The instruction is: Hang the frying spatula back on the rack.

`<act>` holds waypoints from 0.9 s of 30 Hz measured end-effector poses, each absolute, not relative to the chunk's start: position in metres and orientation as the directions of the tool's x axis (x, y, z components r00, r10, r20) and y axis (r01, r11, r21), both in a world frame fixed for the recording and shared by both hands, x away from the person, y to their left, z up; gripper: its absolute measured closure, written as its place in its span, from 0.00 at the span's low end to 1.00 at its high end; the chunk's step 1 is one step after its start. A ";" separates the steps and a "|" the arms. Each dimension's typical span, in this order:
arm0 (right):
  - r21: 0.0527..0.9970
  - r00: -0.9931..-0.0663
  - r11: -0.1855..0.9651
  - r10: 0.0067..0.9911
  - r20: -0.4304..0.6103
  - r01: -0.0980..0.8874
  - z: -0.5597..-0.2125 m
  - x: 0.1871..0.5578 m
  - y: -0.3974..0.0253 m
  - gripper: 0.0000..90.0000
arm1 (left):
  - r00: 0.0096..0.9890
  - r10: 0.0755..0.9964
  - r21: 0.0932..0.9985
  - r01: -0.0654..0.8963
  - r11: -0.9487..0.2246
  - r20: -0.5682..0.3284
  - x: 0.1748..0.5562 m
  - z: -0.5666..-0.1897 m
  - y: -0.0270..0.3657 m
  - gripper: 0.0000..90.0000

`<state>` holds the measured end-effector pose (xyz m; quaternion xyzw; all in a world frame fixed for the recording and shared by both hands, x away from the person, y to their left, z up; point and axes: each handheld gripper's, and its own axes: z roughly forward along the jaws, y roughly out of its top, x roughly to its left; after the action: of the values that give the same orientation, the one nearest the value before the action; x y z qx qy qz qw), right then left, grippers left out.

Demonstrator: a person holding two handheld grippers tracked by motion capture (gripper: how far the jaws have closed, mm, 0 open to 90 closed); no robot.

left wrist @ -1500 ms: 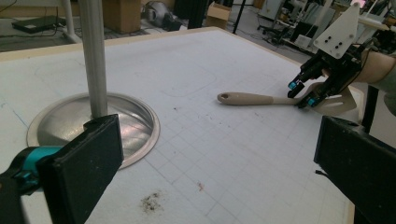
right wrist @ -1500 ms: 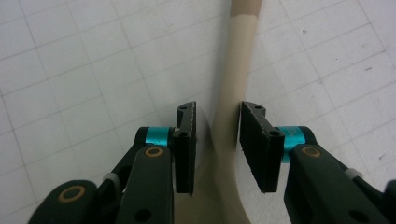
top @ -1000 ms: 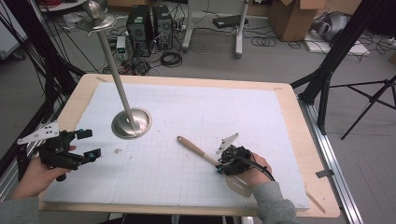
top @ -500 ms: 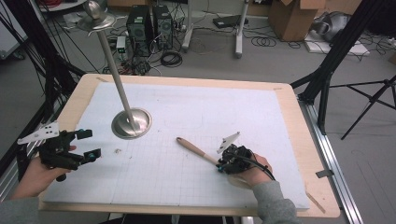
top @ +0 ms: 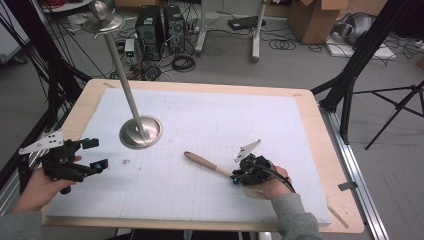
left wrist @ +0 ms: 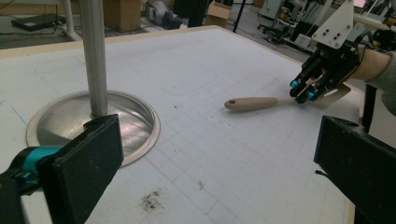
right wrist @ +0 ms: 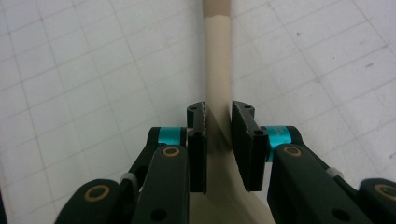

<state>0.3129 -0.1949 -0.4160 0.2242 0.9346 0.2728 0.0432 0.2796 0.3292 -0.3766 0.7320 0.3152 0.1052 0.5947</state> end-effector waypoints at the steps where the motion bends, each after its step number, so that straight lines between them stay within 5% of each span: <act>1: 0.529 -0.896 0.751 0.442 0.041 0.395 -0.415 0.312 -0.195 0.86 | 0.779 0.587 0.938 0.335 -0.095 -0.219 0.279 -0.377 0.329 0.02; 27: 0.691 -0.892 0.618 0.442 0.089 0.375 -0.390 0.318 -0.216 0.86 | 0.784 0.585 0.943 0.321 -0.092 -0.210 0.280 -0.377 0.327 0.02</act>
<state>0.3184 -0.2161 -0.3901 0.2275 0.8984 0.3730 0.0448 0.2799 0.3266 -0.3772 0.7306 0.3097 0.1102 0.5985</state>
